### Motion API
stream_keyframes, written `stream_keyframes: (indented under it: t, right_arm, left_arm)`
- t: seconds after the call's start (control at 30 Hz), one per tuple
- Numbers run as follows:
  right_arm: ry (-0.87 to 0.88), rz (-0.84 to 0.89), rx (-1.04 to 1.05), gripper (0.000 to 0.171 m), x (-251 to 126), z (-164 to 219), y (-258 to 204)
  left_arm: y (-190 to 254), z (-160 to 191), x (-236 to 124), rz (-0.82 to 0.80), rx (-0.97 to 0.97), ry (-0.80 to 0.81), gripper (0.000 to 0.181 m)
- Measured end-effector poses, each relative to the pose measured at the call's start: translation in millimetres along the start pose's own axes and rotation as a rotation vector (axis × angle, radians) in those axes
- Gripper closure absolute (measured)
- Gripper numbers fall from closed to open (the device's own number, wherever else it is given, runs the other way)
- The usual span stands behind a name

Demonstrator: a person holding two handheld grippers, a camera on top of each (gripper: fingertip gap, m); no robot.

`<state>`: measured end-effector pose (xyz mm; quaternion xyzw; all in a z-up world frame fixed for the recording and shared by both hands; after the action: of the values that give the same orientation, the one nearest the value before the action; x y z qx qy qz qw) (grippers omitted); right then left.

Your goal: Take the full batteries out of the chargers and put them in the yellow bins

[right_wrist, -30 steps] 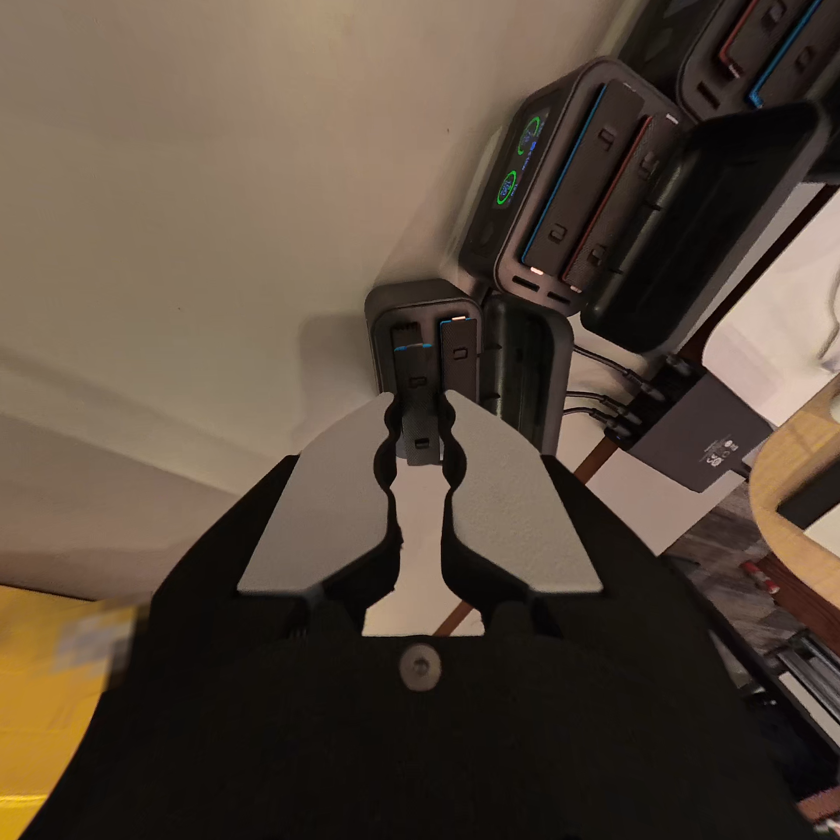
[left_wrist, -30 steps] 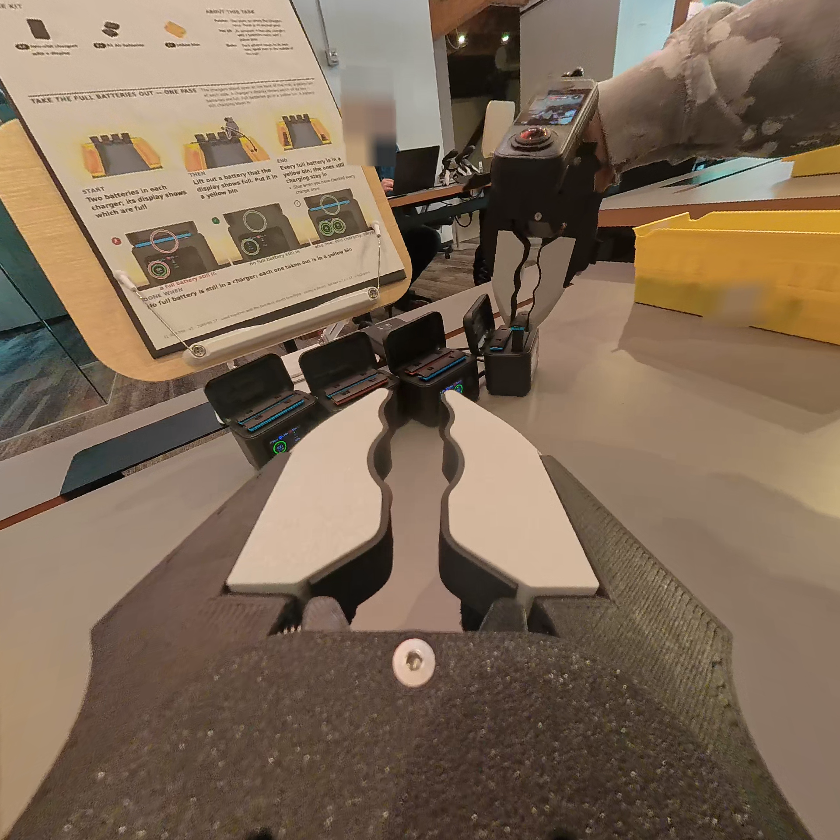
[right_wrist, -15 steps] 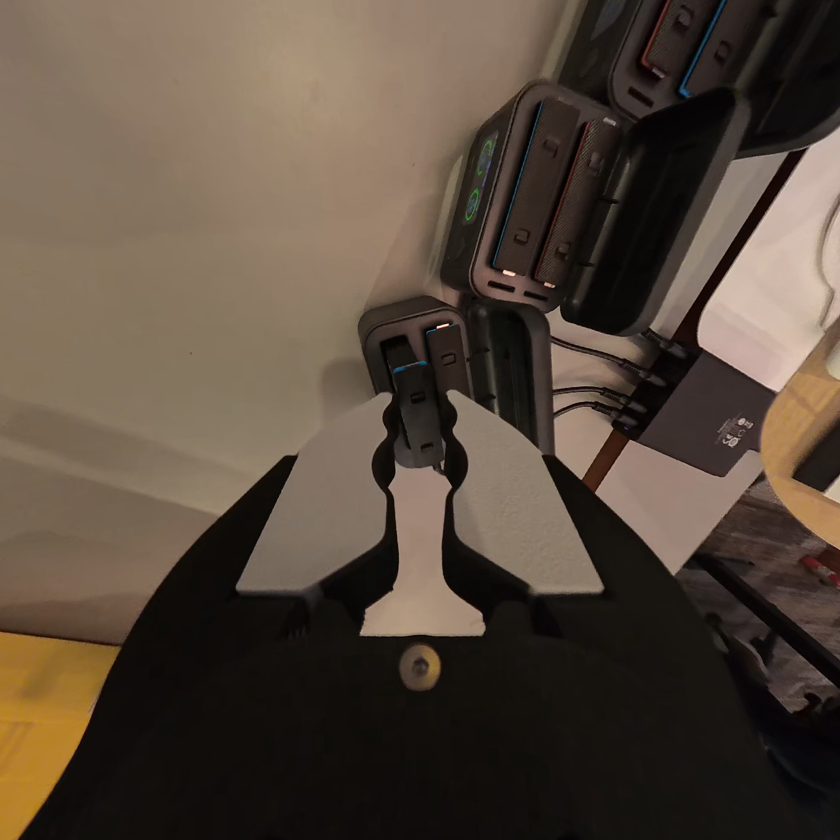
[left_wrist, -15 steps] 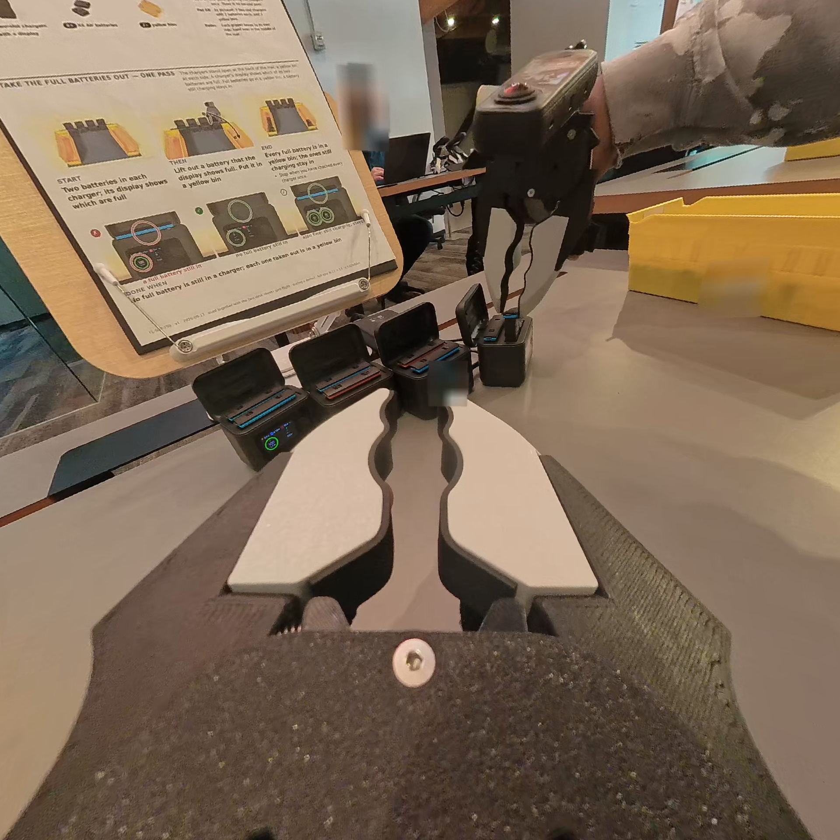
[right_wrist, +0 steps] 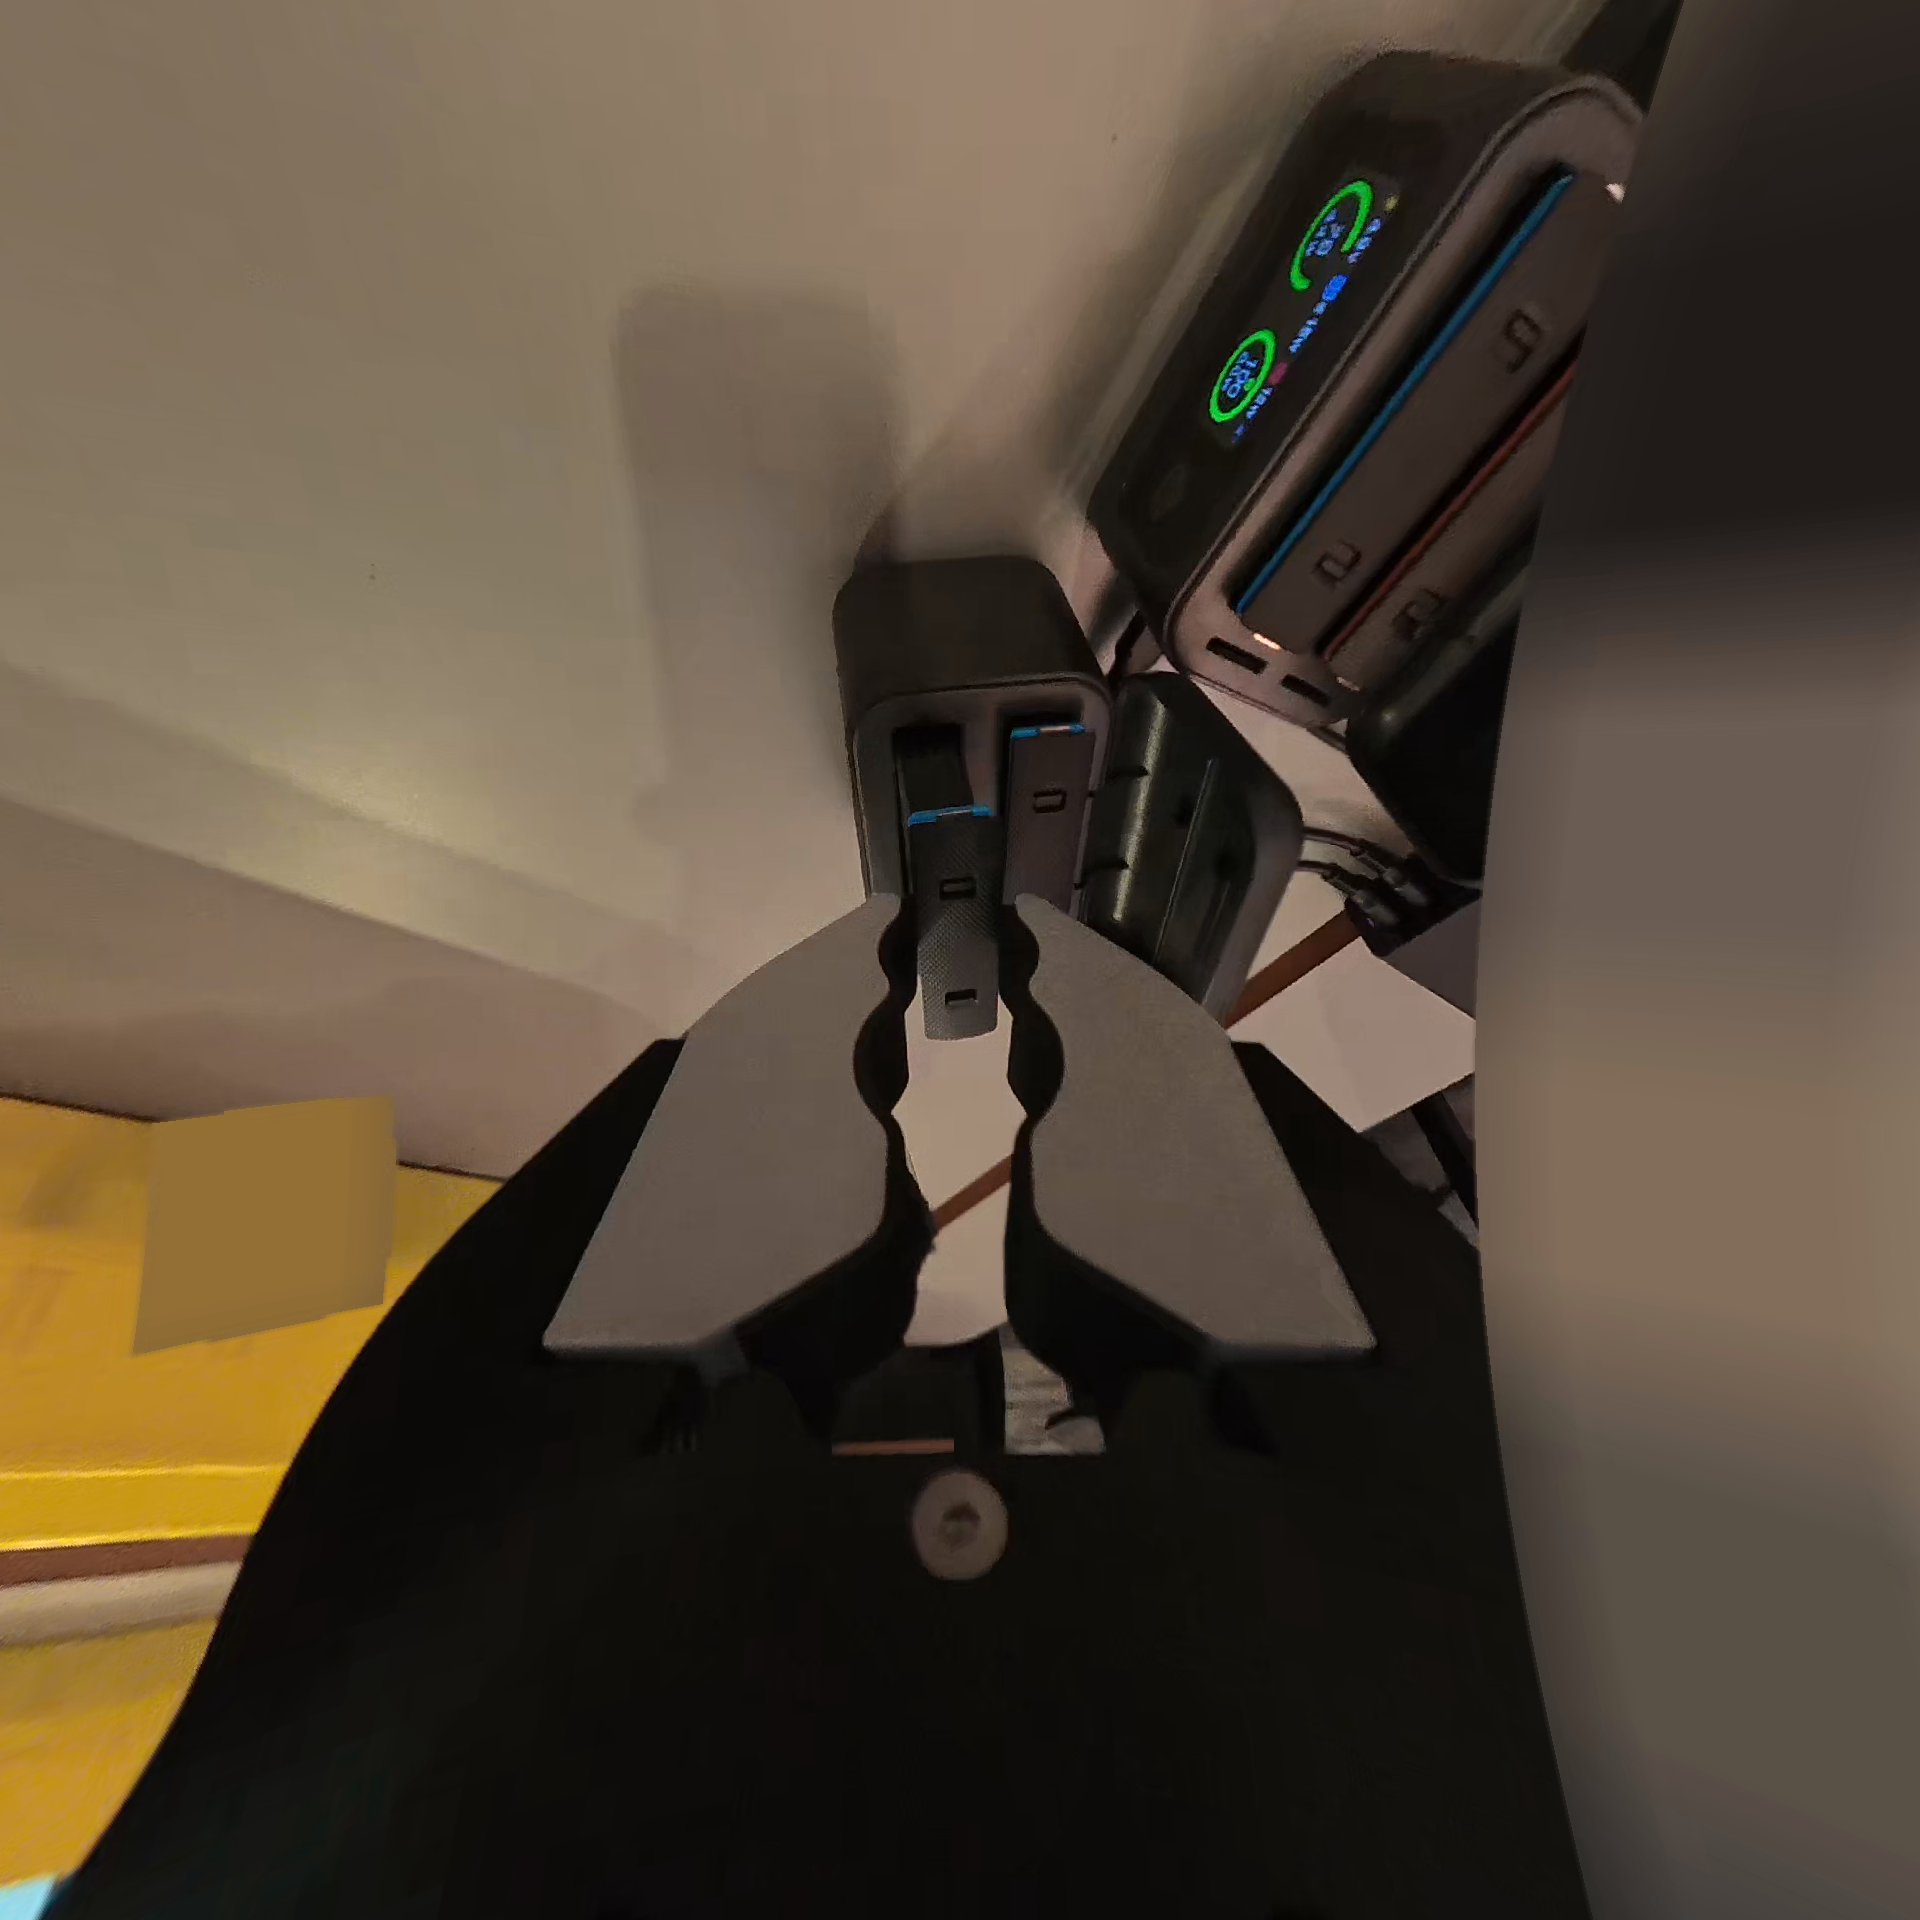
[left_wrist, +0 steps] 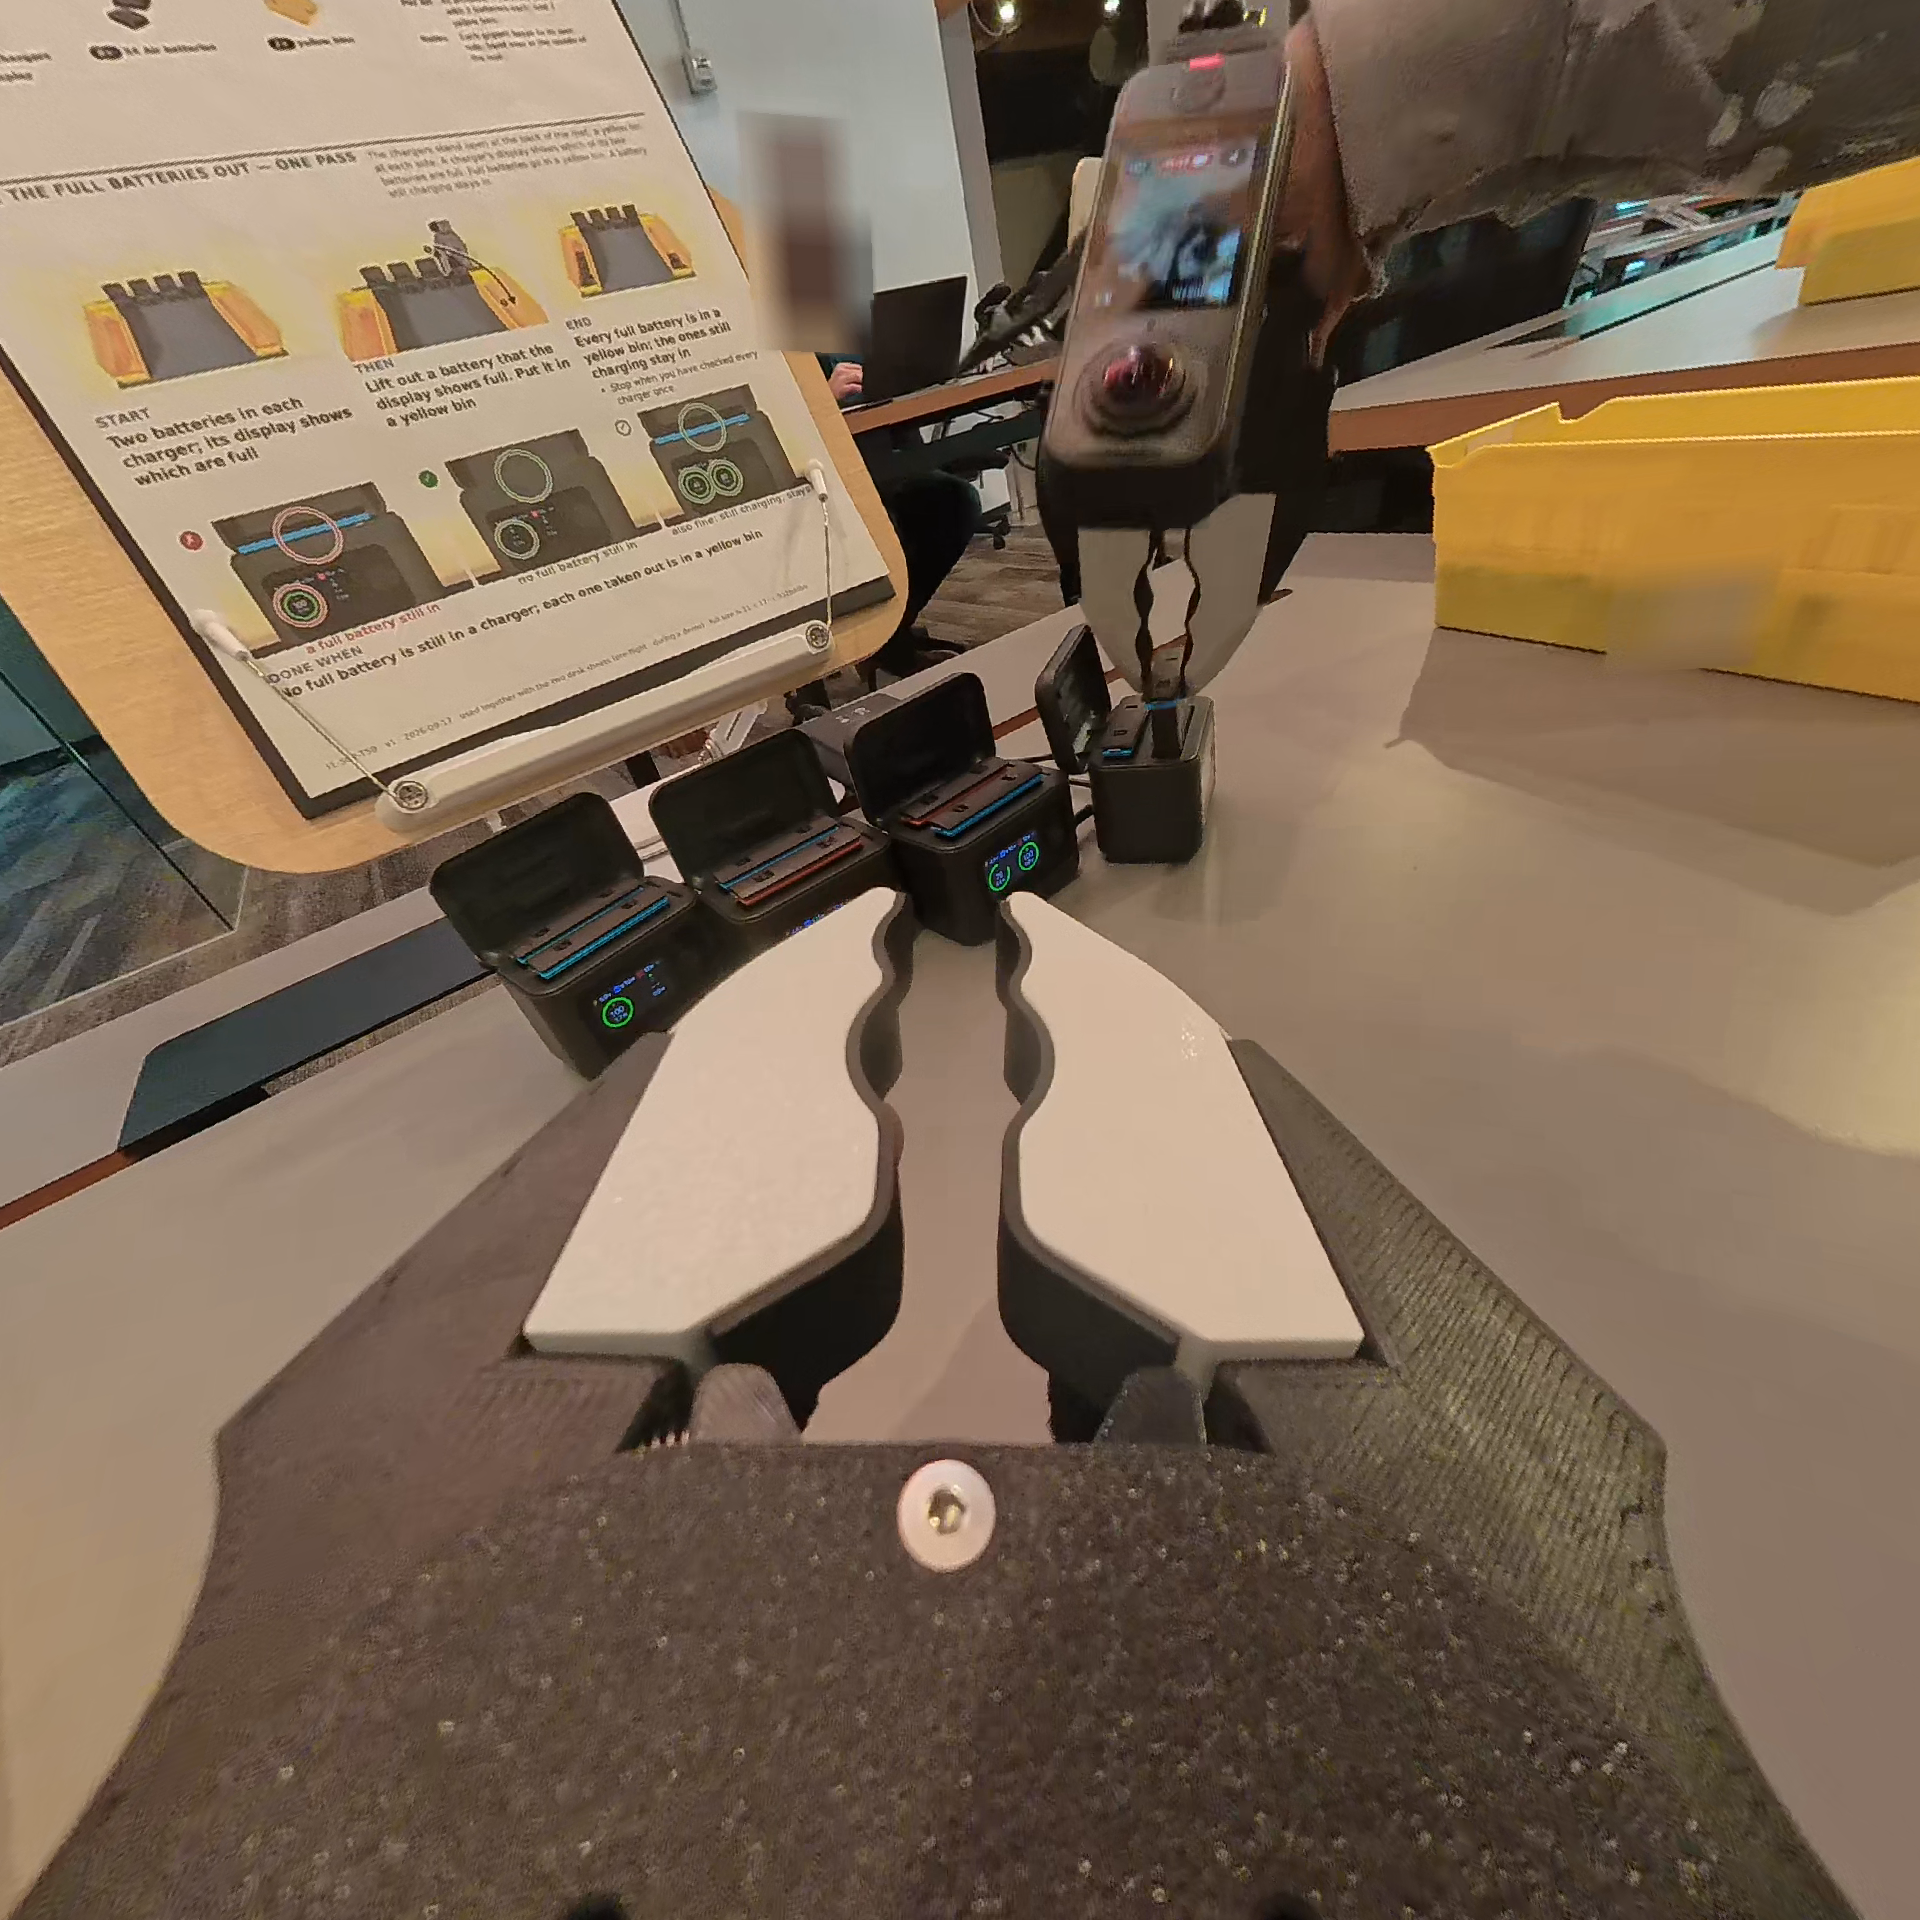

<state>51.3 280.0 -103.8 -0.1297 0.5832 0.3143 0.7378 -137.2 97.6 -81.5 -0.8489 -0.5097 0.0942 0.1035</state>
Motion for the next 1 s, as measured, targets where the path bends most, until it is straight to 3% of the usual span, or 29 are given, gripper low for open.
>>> stream_keyframes:
  t: [0.67,0.83,1.0]
  right_arm:
    - [-0.38,-0.018,-0.091,0.157,9,-8,-5]
    - [-0.277,-0.045,-0.005,0.154,13,-7,-6]
    - [-0.007,-0.098,0.205,0.149,0,-1,-2]
  left_arm:
    - [-1,1,0,0.014,0.0,-0.007,0.168]
    - [0,0,-1,0.018,0.01,-0.004,0.168]
    - [0,-1,-1,0.025,0.014,-0.002,0.168]
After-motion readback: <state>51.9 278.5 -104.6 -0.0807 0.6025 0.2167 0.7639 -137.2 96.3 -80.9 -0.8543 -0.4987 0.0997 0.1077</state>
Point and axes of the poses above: each gripper's, where its closed fingertips meet, x out along the fingers, z out of its underside, y = z × x across the jaws, the point moved 4 cm from there along -x, back along the fingers, and after that the axes turned 4 degrees about x, right-handed, at the moved point
